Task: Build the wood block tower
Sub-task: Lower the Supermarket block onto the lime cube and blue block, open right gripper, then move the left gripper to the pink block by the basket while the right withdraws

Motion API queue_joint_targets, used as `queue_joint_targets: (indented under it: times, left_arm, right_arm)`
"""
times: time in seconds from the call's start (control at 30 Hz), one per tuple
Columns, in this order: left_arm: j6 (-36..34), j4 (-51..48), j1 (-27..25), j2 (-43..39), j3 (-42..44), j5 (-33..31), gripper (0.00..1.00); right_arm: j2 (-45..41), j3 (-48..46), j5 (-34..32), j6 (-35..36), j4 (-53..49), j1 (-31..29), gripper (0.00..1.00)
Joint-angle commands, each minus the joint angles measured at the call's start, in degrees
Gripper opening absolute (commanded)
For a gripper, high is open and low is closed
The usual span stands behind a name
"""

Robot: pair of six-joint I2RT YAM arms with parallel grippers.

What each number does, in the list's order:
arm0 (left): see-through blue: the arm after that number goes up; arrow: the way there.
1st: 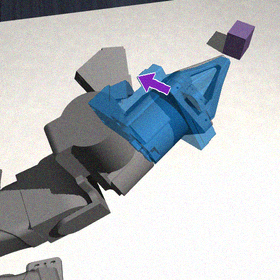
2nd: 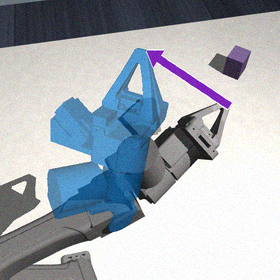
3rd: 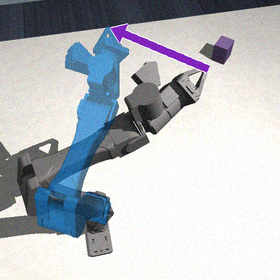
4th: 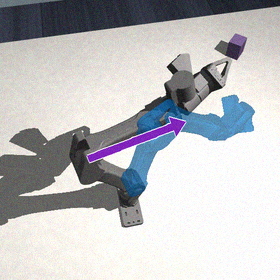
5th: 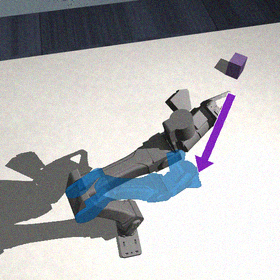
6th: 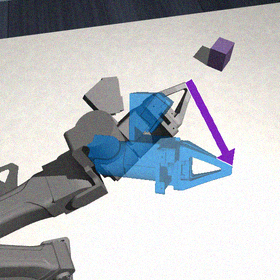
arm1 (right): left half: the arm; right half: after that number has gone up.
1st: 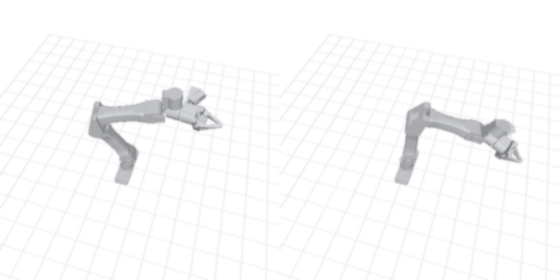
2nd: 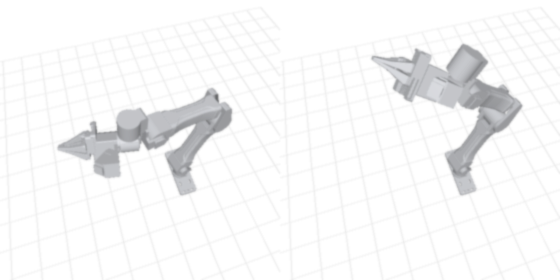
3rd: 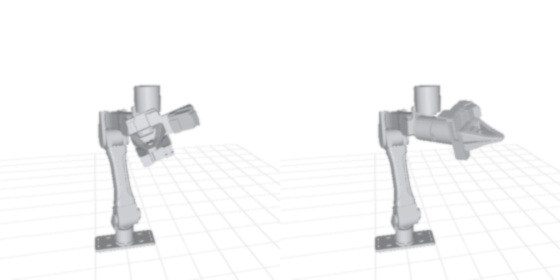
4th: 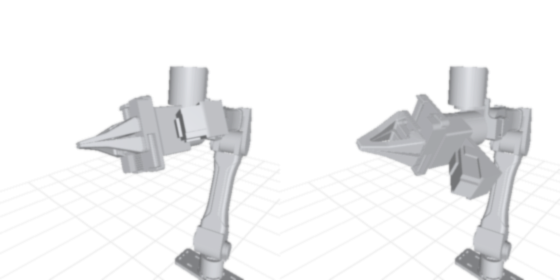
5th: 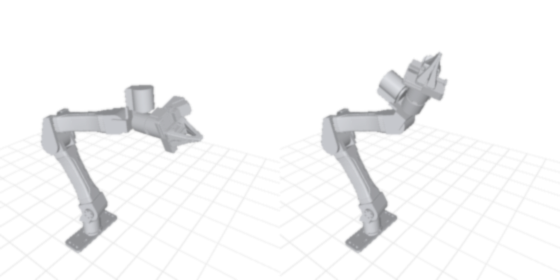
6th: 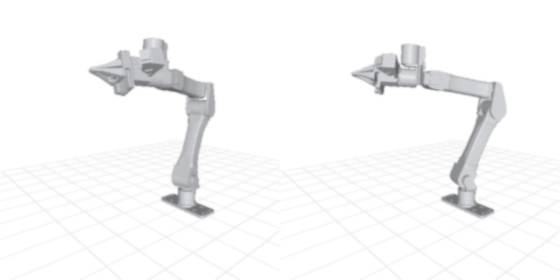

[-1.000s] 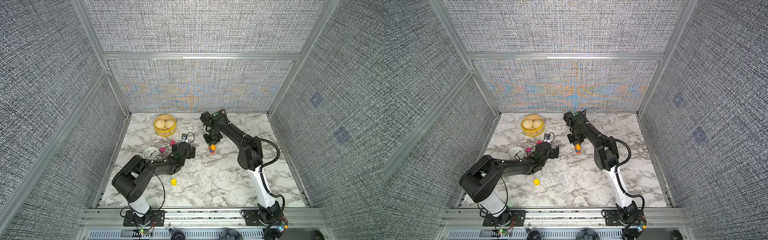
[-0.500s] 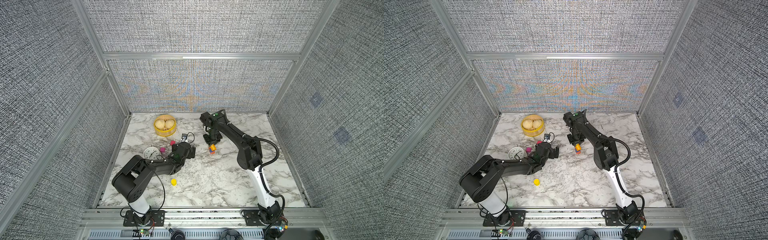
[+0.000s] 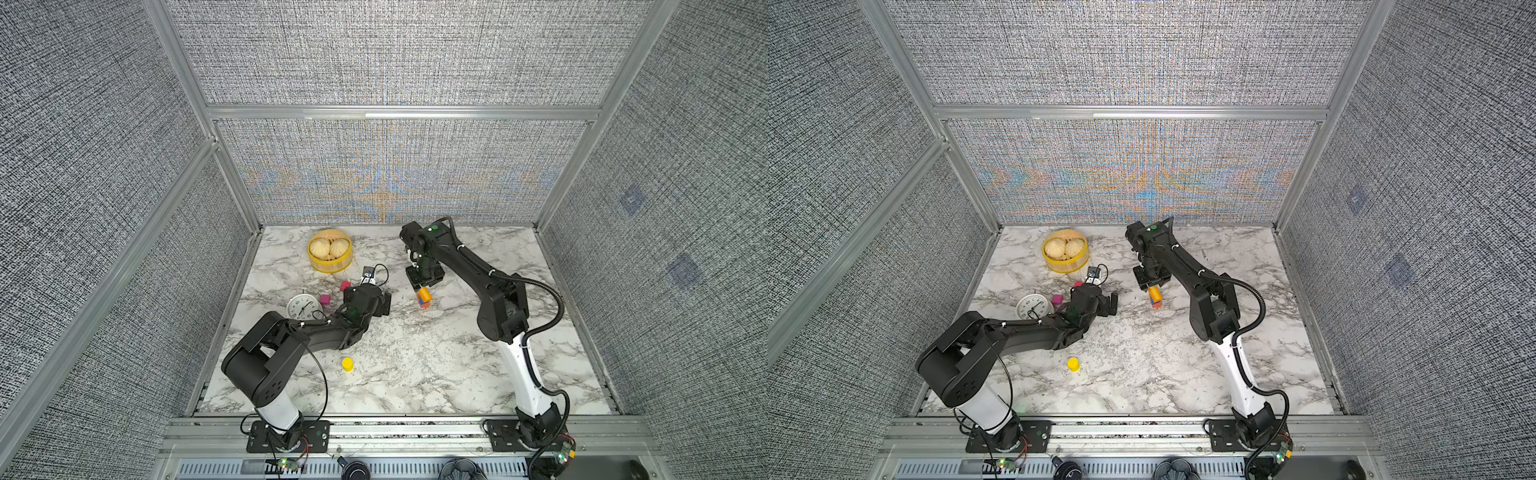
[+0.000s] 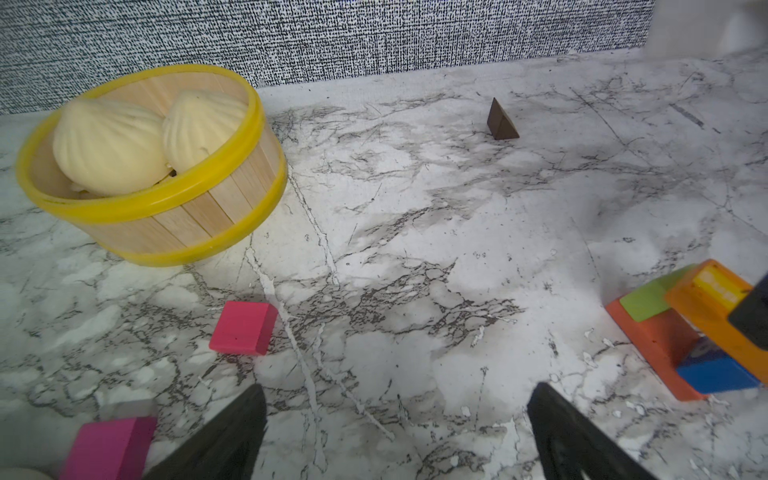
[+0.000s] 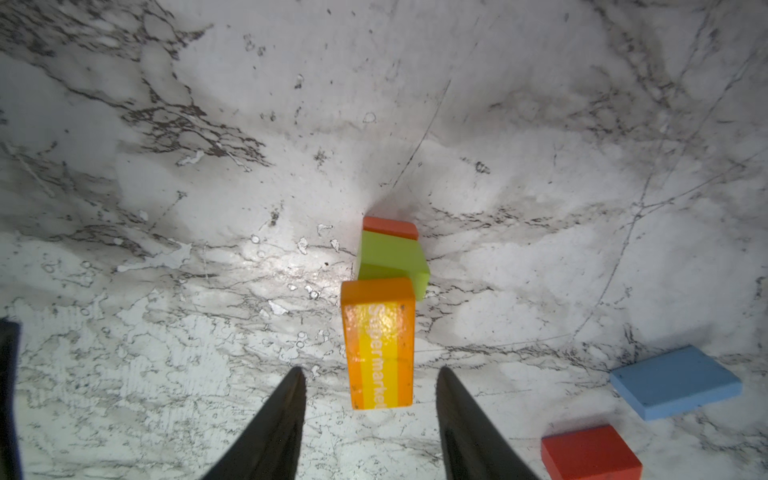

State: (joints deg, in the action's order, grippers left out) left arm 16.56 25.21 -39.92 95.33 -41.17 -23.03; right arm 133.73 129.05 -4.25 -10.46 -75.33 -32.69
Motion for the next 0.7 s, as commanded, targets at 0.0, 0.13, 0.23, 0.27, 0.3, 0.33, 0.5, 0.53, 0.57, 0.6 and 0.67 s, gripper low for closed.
queue_joint_targets:
  times: [0.0,0.13,0.23,0.27,0.3,0.33,0.5,0.53,0.57,0.6,0.67]
  left_arm:
    - [0.7,-2.6,0.3,-0.8,-1.3,-1.0,0.99]
    - [0.5,-9.1,1.2,-2.5,-4.4,-0.9,0.99]
    - [0.8,-14.6,2.6,-3.6,-7.3,1.1,0.99]
    - [1.0,-16.5,3.0,-3.9,-8.1,1.7,0.99]
    - [1.3,-18.8,3.5,-4.2,-9.2,2.3,0.98]
    - [1.6,-20.8,4.0,-4.4,-10.1,2.6,0.98]
    - [2.2,-32.4,6.7,-5.2,-16.1,5.8,0.91]
    - [2.4,-34.3,7.5,-5.3,-17.3,6.7,0.9]
    - [2.8,-36.2,8.6,-5.4,-18.3,8.0,0.87]
    - [3.3,-37.8,9.8,-5.6,-19.3,9.9,0.84]
    - [4.7,-40.1,12.4,-6.0,-20.8,13.9,0.76]
  right_arm:
    - [-2.4,-1.8,-0.5,0.9,2.0,0.0,0.54]
    - [-8.8,-8.9,0.3,2.4,9.0,0.1,0.55]
    - [-15.3,-16.0,0.3,4.5,15.7,0.1,0.55]
    - [-17.8,-19.1,-0.3,4.9,18.4,0.2,0.55]
    - [-20.6,-22.4,-0.6,5.1,21.4,0.4,0.55]
    - [-23.0,-25.5,-0.8,5.3,24.6,0.6,0.55]
    - [-34.9,-41.3,1.5,5.8,41.2,1.9,0.55]
    - [-36.6,-43.5,2.0,6.0,44.0,2.0,0.55]
    - [-38.3,-46.1,2.7,6.0,47.2,2.1,0.55]
    - [-39.7,-48.4,3.4,5.9,50.2,2.1,0.55]
    - [-41.9,-52.1,4.2,5.8,55.2,2.1,0.55]
